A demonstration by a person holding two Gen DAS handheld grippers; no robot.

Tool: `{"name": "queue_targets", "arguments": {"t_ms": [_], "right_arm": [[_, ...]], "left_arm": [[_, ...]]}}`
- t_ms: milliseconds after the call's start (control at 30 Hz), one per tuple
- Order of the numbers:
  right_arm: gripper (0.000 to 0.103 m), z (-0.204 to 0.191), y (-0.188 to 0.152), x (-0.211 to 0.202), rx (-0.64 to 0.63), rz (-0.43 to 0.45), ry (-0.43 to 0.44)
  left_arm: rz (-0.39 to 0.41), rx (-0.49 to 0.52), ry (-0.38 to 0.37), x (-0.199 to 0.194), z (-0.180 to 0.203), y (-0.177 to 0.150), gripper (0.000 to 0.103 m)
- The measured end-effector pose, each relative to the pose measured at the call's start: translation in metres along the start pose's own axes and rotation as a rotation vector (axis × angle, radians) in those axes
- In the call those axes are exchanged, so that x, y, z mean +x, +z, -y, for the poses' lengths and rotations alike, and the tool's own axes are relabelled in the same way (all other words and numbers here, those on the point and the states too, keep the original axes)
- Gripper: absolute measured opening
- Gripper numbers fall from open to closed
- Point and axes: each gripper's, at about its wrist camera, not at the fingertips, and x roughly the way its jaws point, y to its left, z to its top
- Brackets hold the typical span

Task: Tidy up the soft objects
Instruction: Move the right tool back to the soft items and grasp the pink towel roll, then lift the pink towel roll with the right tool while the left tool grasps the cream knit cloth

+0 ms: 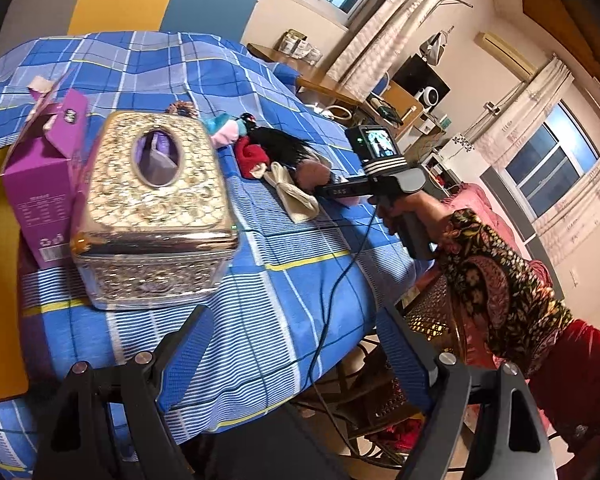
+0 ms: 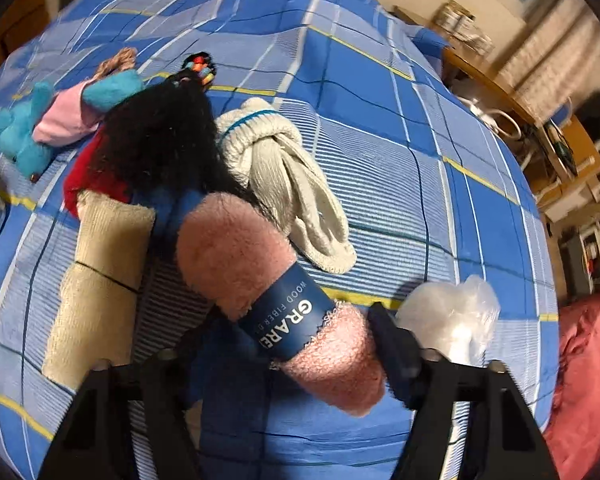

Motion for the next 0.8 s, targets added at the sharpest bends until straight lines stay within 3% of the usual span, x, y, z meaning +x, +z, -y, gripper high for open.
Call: {"name": "queue_targets", "arguments": {"t_ms": [167, 433, 600, 800], "right_arm": [[0.051, -0.003, -0.007, -0.016, 0.092, 0.023, -0.001], [0.050, 0.015, -0.047, -0.046, 0.470, -0.020, 0.150], [0.052, 0.023, -0.066, -0.047, 0.529, 0.009, 0.107], [0.067, 0.023, -0.062, -0.030, 0.465, -0.018, 0.075]], "left_arm": [[-0.009, 0.020, -0.013, 0.010, 0.015, 0.008, 0.085], [-0.022, 0.033, 0.024, 0.035, 0.035, 0.027, 0.085], [-0.041, 0.038, 0.059, 0.061, 0.051, 0.047, 0.085], [-0.057, -0.005, 0.072, 0.098, 0.061, 0.077, 0.085]]}}
